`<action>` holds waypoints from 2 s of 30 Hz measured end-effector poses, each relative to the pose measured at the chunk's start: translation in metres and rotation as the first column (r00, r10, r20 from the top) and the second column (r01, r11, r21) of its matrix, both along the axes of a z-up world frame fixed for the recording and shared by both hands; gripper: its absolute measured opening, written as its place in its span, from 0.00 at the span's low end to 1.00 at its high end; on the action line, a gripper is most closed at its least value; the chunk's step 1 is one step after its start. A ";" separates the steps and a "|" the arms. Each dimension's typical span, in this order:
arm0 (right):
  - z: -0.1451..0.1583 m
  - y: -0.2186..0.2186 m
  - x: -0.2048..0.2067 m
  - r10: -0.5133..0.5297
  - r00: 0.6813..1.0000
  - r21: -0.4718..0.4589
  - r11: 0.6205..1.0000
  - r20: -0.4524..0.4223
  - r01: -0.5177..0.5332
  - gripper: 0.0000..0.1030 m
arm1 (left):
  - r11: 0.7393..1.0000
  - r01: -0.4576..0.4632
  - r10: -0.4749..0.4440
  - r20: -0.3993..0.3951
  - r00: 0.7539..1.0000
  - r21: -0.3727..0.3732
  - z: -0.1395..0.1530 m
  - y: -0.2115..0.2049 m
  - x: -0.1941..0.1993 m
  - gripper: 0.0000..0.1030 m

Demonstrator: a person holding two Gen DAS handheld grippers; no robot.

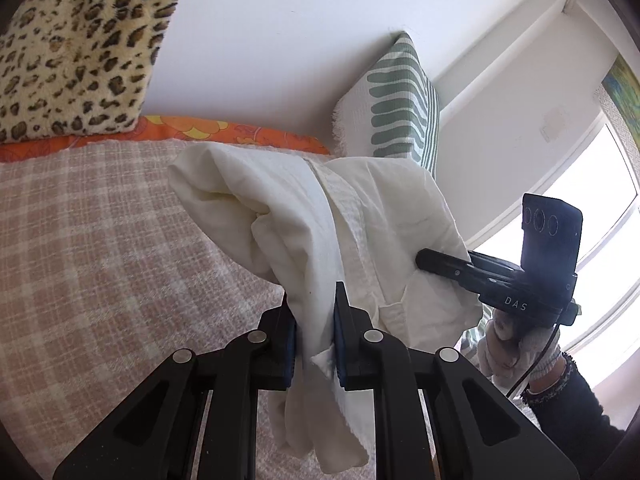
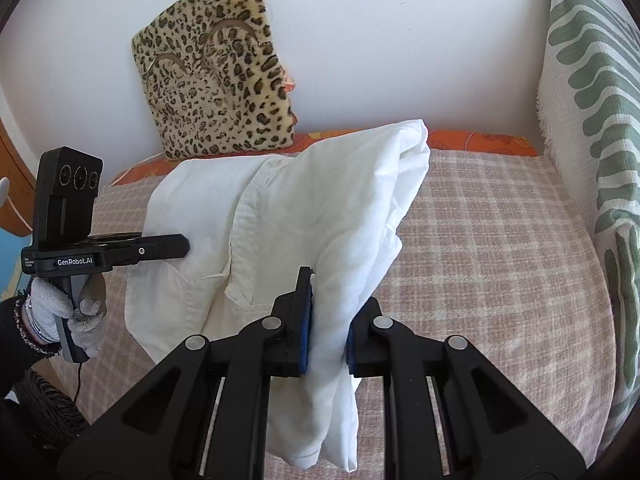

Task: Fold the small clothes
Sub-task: 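Grasp the shirt bundle edge with both tools and fold it over, then open both tools and release the folded shirt on the bedspread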

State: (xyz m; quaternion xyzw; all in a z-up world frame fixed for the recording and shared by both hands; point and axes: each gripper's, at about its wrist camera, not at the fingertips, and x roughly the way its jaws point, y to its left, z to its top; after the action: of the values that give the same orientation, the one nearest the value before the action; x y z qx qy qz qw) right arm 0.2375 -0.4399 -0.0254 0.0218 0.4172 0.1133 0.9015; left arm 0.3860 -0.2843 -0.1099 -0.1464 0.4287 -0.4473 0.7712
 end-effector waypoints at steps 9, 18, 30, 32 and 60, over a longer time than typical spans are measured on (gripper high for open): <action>0.010 -0.067 0.060 -0.098 0.995 -0.148 0.984 0.020 0.099 0.13 | 0.998 0.025 -0.029 0.060 0.998 0.058 -0.005 -0.097 0.042 0.13; -0.013 -0.114 0.119 -0.169 0.985 -0.192 0.966 0.032 0.172 0.13 | 0.992 -0.006 -0.009 0.111 0.994 0.127 -0.023 -0.164 0.077 0.13; -0.046 -0.151 0.150 -0.233 0.972 -0.200 0.952 0.016 0.231 0.13 | 0.985 -0.063 0.039 0.144 0.989 0.164 -0.033 -0.198 0.092 0.13; -0.051 -0.152 0.154 -0.248 0.969 -0.209 0.947 0.011 0.245 0.13 | 0.982 -0.067 0.040 0.151 0.988 0.177 -0.034 -0.198 0.093 0.13; 0.011 -0.121 0.083 -0.383 0.913 -0.268 0.873 0.139 0.407 0.65 | 0.936 -0.167 0.074 0.291 0.954 0.310 0.019 -0.156 0.049 0.55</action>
State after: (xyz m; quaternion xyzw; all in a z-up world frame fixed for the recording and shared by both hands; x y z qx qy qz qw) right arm 0.3207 -0.5609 -0.0144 -0.0311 0.3788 -0.1353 0.9150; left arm 0.4354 -0.4399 -0.0913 0.0223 0.3768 -0.3363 0.8628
